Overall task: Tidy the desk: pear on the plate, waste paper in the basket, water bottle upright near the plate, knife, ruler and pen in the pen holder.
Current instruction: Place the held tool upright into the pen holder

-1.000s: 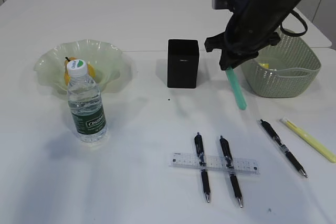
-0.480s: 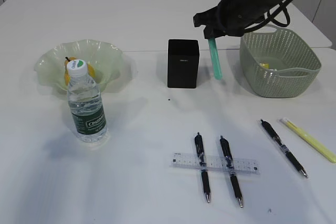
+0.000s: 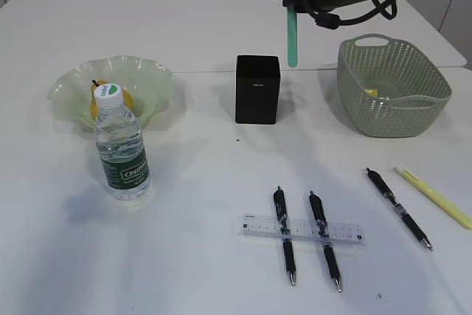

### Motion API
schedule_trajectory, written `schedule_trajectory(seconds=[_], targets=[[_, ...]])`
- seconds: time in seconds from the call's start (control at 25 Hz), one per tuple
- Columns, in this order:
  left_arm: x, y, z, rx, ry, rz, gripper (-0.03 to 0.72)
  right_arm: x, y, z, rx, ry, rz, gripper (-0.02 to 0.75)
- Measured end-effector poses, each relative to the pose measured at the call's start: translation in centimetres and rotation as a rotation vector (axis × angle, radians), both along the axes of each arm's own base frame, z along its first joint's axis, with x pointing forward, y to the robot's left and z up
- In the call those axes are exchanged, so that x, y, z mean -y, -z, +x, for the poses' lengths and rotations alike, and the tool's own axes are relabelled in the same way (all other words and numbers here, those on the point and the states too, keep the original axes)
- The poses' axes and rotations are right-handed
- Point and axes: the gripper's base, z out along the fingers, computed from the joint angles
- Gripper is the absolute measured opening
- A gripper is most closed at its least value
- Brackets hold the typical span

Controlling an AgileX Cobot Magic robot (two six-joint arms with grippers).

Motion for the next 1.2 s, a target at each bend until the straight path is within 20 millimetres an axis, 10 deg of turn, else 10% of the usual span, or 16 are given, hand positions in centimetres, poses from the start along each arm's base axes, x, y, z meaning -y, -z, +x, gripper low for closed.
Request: schedule_trajectory(seconds=[1.2], targets=[[0.0, 0.0, 0.0, 0.0, 0.0, 0.0, 0.526, -2.7, 4.7, 3.1, 0.095, 0.006, 0.02, 0.121]])
